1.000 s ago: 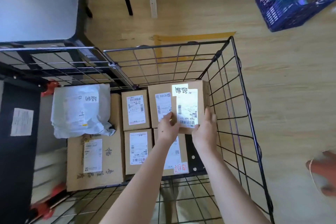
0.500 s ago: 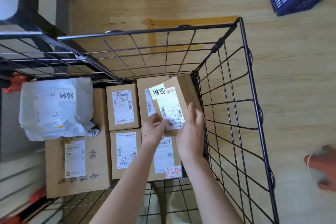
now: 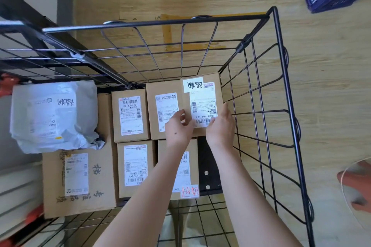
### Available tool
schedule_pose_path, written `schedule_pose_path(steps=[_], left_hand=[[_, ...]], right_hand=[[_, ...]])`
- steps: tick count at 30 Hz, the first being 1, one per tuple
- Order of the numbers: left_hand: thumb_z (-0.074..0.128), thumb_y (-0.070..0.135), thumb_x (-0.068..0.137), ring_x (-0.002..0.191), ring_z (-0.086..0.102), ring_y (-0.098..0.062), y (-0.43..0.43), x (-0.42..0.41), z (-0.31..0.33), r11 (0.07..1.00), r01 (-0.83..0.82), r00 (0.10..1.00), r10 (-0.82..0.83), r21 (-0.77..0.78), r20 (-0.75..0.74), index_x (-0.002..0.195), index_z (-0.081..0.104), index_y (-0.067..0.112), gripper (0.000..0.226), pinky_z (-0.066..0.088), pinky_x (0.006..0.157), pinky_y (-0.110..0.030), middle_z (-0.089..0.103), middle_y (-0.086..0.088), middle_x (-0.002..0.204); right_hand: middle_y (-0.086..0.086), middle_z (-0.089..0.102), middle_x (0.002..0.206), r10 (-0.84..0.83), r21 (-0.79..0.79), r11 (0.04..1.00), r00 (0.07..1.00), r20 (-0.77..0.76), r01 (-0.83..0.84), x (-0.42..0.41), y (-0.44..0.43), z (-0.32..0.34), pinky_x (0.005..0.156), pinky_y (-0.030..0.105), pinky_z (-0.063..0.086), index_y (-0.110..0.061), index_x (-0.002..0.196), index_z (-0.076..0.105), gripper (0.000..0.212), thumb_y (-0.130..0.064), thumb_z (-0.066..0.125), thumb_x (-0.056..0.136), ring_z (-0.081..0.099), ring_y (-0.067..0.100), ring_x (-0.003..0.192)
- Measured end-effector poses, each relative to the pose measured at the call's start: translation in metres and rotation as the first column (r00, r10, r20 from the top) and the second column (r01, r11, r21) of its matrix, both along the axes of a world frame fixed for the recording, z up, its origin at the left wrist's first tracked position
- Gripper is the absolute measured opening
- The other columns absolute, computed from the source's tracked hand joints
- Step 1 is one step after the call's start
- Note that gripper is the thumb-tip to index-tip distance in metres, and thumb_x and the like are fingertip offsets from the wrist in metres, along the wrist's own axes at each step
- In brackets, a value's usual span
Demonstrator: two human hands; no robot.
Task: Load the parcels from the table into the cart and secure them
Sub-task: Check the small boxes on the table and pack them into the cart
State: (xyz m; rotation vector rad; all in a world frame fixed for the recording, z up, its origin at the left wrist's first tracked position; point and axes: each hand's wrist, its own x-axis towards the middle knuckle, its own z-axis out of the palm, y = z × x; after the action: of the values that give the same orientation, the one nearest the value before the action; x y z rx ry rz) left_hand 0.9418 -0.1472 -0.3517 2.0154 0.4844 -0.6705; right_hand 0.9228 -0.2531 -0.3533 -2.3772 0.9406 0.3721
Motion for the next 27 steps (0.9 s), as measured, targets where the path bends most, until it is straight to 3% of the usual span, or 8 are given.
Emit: schedule_pose_path(steps=[2,5,11,15,17,20,22,27], left_hand=[[0.064,0.017,0.089,0.087,0.061,-0.013,-0.003,-0.001,0.0,1.0,0.022,1.0,-0.022,0.019,0.001,0.132,0.053,0.014,0.044,0.044,0.077,-0.021,0.064,-0.001,0.121],[0.062,0.015,0.089,0.098,0.064,-0.018,-0.006,-0.004,-0.003,0.998,0.059,0.998,-0.06,0.019,0.016,0.137,0.047,0.017,0.05,0.05,0.085,-0.028,0.064,-0.003,0.121],[0.05,0.0,0.088,0.102,0.059,-0.023,-0.004,-0.011,-0.018,0.965,0.257,0.954,-0.263,0.056,0.146,0.141,0.043,0.023,0.058,0.047,0.085,-0.03,0.064,-0.007,0.111],[0.029,0.004,0.077,0.088,0.053,-0.036,0.0,-0.013,-0.038,0.896,0.406,0.864,-0.441,0.18,0.245,0.104,0.063,0.01,0.044,0.046,0.088,-0.044,0.06,-0.006,0.099],[0.021,0.017,0.078,0.107,0.051,-0.04,0.004,-0.012,-0.052,0.797,0.528,0.792,-0.586,0.292,0.169,0.107,0.058,0.014,0.047,0.038,0.101,-0.049,0.055,-0.005,0.118],[0.034,0.018,0.093,0.146,0.007,-0.039,0.009,-0.007,-0.059,0.646,0.676,0.701,-0.712,0.354,-0.039,0.143,0.037,0.024,0.05,0.012,0.119,-0.05,0.018,0.001,0.159],[0.036,0.017,0.096,0.147,-0.01,-0.036,0.012,-0.004,-0.061,0.592,0.716,0.663,-0.743,0.369,-0.095,0.151,0.024,0.028,0.057,0.004,0.118,-0.049,0.002,0.005,0.162],[0.04,0.028,0.098,0.146,-0.015,-0.034,0.016,0.0,-0.071,0.56,0.741,0.641,-0.754,0.369,-0.143,0.151,0.014,0.033,0.06,0.003,0.119,-0.049,-0.013,0.01,0.16]], right_hand=[[0.013,0.027,0.156,0.011,-0.041,0.999,0.999,-0.037,-0.012,0.0,0.004,-0.004,0.112,0.035,0.024,-0.005,0.153,0.012,0.07,-0.001,0.048,0.093,0.03,0.032,0.138],[0.004,0.013,0.159,0.032,-0.095,0.995,0.999,-0.007,-0.033,-0.008,0.013,-0.011,0.113,0.038,0.028,-0.015,0.155,0.01,0.078,0.006,0.045,0.088,0.025,0.031,0.135],[-0.004,-0.006,0.162,0.1,-0.074,0.992,0.991,-0.092,-0.107,-0.011,0.011,-0.028,0.115,0.04,0.028,-0.027,0.155,0.003,0.083,0.008,0.04,0.089,0.009,0.035,0.142],[-0.005,-0.009,0.162,0.134,-0.02,0.99,0.971,-0.198,-0.14,-0.003,0.006,-0.034,0.117,0.038,0.024,-0.027,0.155,0.0,0.081,0.008,0.038,0.092,0.001,0.036,0.147],[-0.007,-0.011,0.162,0.174,0.002,0.984,0.952,-0.251,-0.179,0.002,0.008,-0.038,0.113,0.034,0.026,-0.024,0.155,-0.001,0.079,0.008,0.036,0.093,-0.002,0.036,0.147],[-0.009,-0.014,0.161,0.217,0.057,0.976,0.918,-0.332,-0.21,0.004,0.016,-0.045,0.111,0.033,0.028,-0.024,0.155,-0.003,0.079,0.011,0.033,0.094,-0.017,0.039,0.145],[-0.008,-0.016,0.161,0.242,0.057,0.969,0.896,-0.372,-0.239,0.004,0.021,-0.052,0.116,0.036,0.021,-0.025,0.154,-0.006,0.081,0.011,0.032,0.094,-0.026,0.043,0.141],[-0.01,-0.019,0.16,0.265,0.035,0.959,0.851,-0.454,-0.28,0.005,0.028,-0.058,0.12,0.049,0.009,-0.03,0.153,-0.01,0.072,-0.004,0.029,0.099,-0.03,0.049,0.137]])
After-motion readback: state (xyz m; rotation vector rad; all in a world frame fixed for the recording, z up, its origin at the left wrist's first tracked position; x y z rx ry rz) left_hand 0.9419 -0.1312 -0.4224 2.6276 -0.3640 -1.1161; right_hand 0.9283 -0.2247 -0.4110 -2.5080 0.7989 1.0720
